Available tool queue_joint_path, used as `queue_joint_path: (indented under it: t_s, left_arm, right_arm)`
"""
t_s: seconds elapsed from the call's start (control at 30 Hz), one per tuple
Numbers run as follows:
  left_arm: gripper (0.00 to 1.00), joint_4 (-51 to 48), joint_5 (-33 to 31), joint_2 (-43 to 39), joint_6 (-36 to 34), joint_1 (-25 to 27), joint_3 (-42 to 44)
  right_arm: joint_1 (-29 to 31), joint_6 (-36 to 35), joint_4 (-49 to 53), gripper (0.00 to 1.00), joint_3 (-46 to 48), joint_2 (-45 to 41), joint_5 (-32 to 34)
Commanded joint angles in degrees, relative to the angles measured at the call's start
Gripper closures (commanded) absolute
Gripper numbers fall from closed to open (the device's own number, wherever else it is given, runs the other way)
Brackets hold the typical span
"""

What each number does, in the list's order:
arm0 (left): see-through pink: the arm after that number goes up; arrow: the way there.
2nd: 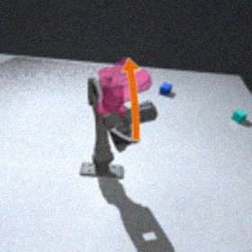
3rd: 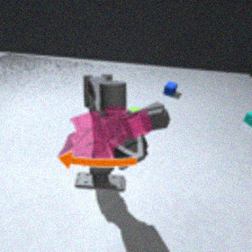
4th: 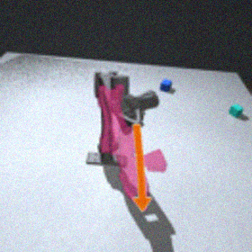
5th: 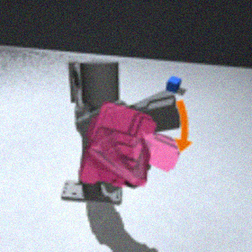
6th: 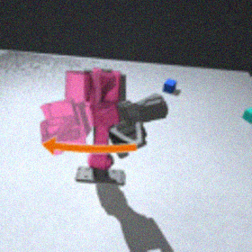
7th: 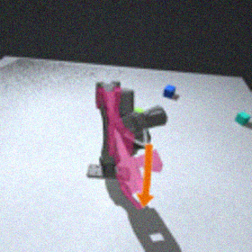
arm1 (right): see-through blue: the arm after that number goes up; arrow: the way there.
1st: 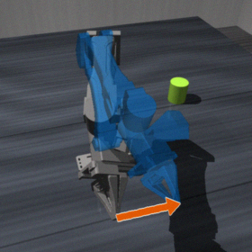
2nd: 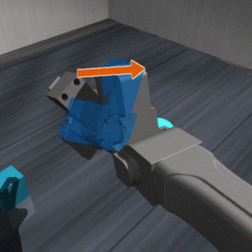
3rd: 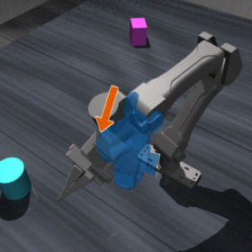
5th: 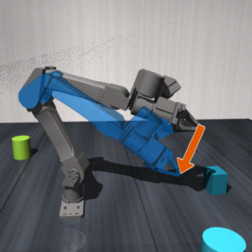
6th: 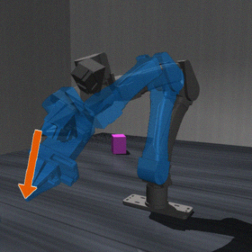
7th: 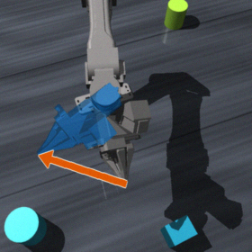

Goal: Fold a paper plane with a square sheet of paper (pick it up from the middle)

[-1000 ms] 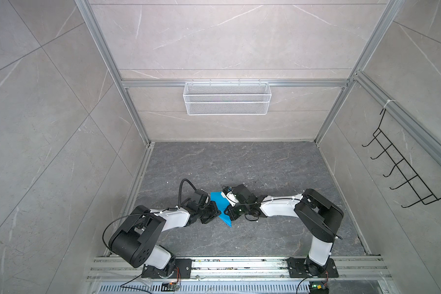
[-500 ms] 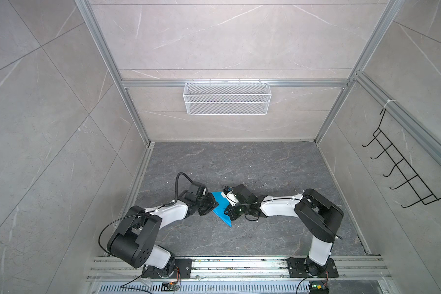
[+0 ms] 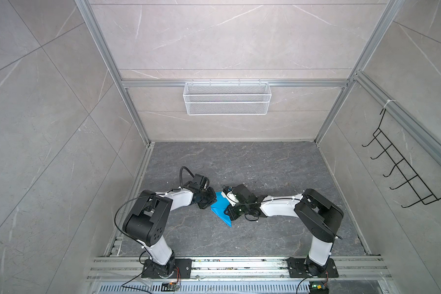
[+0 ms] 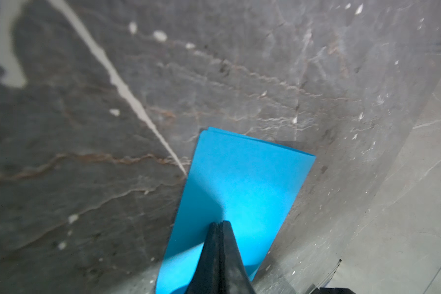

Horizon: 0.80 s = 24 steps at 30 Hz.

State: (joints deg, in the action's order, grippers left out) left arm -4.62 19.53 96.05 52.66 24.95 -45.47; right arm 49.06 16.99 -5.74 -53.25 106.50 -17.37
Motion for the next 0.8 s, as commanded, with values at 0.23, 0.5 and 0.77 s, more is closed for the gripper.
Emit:
queue_joint_path:
  t_s: [0.23, 0.5, 0.77]
  left_arm:
    - [1.00, -5.5, -0.6, 3.0, -2.9, -0.2, -1.3]
    - [1.00, -6.9, -1.0, 3.6, -4.1, -0.2, -1.5]
    - [1.00, -7.0, -0.4, 3.9, -4.5, -0.1, -2.3]
  right_arm:
    - [-0.3, 1.1, 3.6, 0.97, 0.0, -1.2, 1.1]
    - [-0.5, 1.1, 4.0, 0.97, -0.2, -2.3, 0.9]
    - [-0.5, 0.9, 4.2, 0.97, -0.7, -1.1, 0.4]
